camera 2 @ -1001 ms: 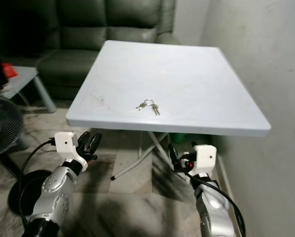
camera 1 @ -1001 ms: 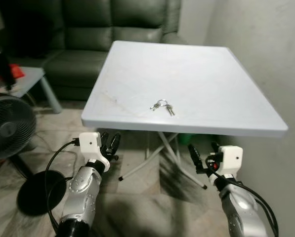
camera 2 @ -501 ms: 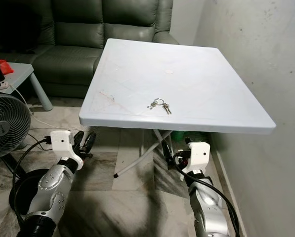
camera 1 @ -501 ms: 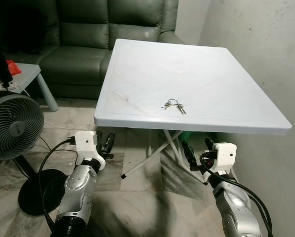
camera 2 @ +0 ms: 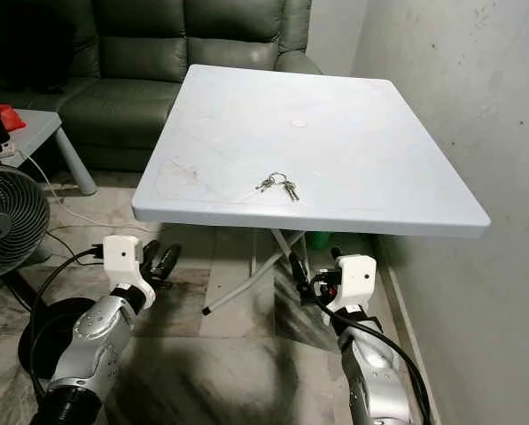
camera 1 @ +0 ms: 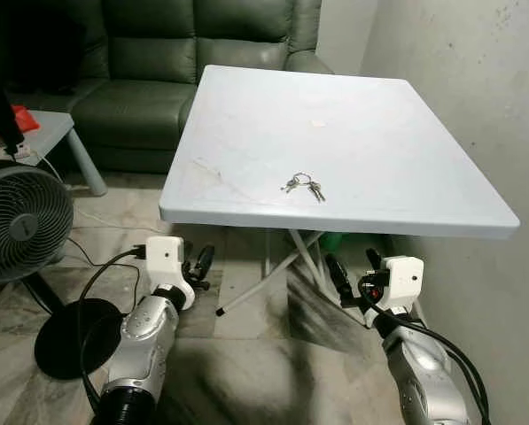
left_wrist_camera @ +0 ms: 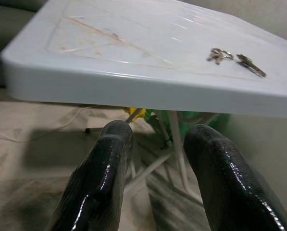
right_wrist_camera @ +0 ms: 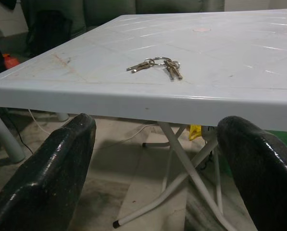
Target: Hang keys on a hook
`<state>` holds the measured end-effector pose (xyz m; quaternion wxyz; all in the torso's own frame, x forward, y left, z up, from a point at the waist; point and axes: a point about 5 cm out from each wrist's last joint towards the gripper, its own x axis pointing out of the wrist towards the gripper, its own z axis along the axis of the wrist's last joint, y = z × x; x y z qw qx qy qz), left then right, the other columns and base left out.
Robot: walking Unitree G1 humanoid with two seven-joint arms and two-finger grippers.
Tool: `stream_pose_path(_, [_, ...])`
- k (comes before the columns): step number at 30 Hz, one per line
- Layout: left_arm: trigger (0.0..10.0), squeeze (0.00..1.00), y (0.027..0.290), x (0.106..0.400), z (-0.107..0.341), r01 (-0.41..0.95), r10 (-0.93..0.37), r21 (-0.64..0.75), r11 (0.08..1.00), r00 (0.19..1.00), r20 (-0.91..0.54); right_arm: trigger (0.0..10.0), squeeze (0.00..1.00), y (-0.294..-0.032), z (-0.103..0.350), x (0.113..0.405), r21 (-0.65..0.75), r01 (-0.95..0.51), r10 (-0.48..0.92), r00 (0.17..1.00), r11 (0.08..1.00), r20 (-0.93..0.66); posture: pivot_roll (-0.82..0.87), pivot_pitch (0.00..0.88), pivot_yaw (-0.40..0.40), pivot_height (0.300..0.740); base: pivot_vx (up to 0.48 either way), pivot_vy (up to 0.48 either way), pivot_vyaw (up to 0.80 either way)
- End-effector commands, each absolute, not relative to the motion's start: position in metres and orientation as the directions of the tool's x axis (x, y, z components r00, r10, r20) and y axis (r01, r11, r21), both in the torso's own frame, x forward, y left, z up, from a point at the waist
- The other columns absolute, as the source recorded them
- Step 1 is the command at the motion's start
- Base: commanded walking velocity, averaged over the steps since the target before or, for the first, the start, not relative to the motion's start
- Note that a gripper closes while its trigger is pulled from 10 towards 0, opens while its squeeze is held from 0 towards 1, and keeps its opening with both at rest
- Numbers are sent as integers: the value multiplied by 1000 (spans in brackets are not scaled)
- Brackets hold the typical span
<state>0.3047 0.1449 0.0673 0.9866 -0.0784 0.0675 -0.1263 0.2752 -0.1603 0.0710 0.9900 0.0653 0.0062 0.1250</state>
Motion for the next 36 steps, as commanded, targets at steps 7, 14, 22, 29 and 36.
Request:
stream_pose_path(7, [10000, 0, 145, 309, 73, 254, -273, -162, 954, 956, -105, 10000, 0, -161, 73, 277, 136, -252, 253, 967, 958, 10, -44, 0, -46, 740, 0, 0, 0])
stream_pose_path(14, [10000, 0, 145, 309, 74, 259, -278, -163, 952, 954, -108, 10000, 0, -159, 73, 277, 139, -260, 261, 965, 955, 11, -43, 0, -44, 740, 0, 0, 0])
stream_pose_path(22, [10000, 0, 145, 310, 75, 266, -286, -168, 949, 953, -103, 10000, 0, -159, 73, 277, 141, -265, 266, 964, 954, 11, -43, 0, -42, 740, 239, 0, 0])
stream_pose_path(29, [10000, 0, 144, 311, 76, 272, -291, -167, 948, 951, -103, 10000, 0, -158, 73, 277, 140, -266, 267, 964, 954, 12, -44, 0, -40, 740, 302, 0, 0])
stream_pose_path(36, [10000, 0, 144, 313, 77, 274, -292, -162, 948, 951, -104, 10000, 0, -158, 73, 278, 135, -271, 272, 962, 953, 13, -42, 0, -39, 740, 304, 0, 0])
